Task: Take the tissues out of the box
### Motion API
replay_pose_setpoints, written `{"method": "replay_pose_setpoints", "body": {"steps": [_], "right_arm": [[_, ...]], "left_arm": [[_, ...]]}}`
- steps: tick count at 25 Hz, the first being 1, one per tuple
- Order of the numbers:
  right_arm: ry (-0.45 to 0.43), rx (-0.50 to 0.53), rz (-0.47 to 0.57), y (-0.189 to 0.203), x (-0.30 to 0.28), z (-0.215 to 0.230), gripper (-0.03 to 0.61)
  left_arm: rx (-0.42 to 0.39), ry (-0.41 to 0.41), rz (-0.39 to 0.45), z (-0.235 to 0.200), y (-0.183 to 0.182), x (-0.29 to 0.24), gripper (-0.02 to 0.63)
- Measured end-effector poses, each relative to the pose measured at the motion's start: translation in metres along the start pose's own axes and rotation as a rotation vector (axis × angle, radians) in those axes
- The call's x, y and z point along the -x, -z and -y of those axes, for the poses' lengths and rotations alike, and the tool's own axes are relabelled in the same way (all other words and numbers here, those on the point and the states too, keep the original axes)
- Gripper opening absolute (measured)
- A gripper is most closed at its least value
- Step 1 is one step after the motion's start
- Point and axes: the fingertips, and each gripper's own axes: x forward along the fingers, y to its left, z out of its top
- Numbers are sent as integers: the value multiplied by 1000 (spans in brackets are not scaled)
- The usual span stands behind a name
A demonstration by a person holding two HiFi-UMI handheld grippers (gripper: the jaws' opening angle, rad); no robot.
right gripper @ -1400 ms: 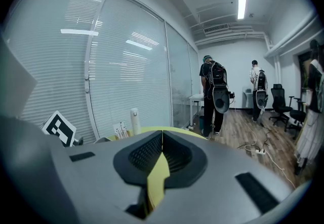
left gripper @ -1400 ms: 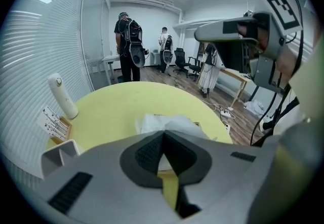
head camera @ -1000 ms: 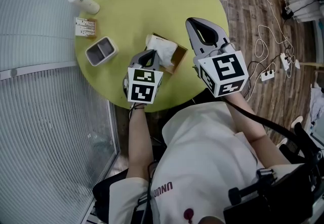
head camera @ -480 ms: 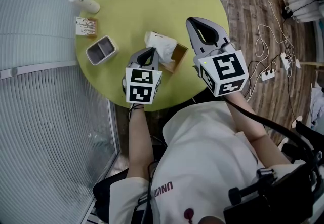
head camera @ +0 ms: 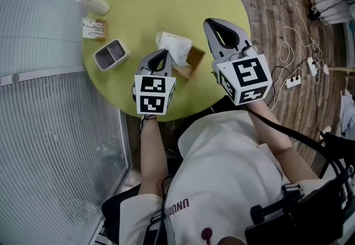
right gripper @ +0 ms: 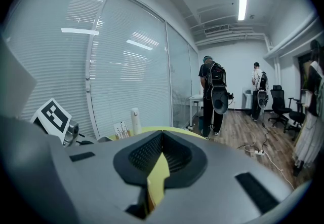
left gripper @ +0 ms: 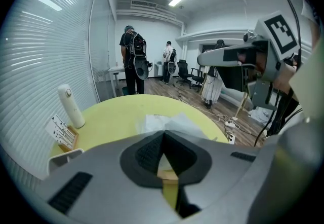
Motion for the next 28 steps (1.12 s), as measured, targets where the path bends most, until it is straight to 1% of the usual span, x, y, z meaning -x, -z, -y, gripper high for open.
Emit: {"method": "replay_pose_setpoints", "body": {"steps": [5, 12, 17, 22, 28], "right_arm": [[12, 10, -4, 0, 0, 1, 18], [20, 4, -17, 1, -1, 3, 18], [26, 15, -22, 2, -1, 4, 18], [52, 40, -29, 2, 1, 6, 17], [49, 60, -27, 0, 0, 4, 17]], "left_arm": [[1, -13, 24, -3, -5, 3, 9], [32, -47, 95, -11, -15, 8, 9], [31, -63, 116, -13, -21, 12, 9], [41, -72, 147, -15, -27, 17, 9], [43, -77, 156, -18, -30, 19, 9]]}}
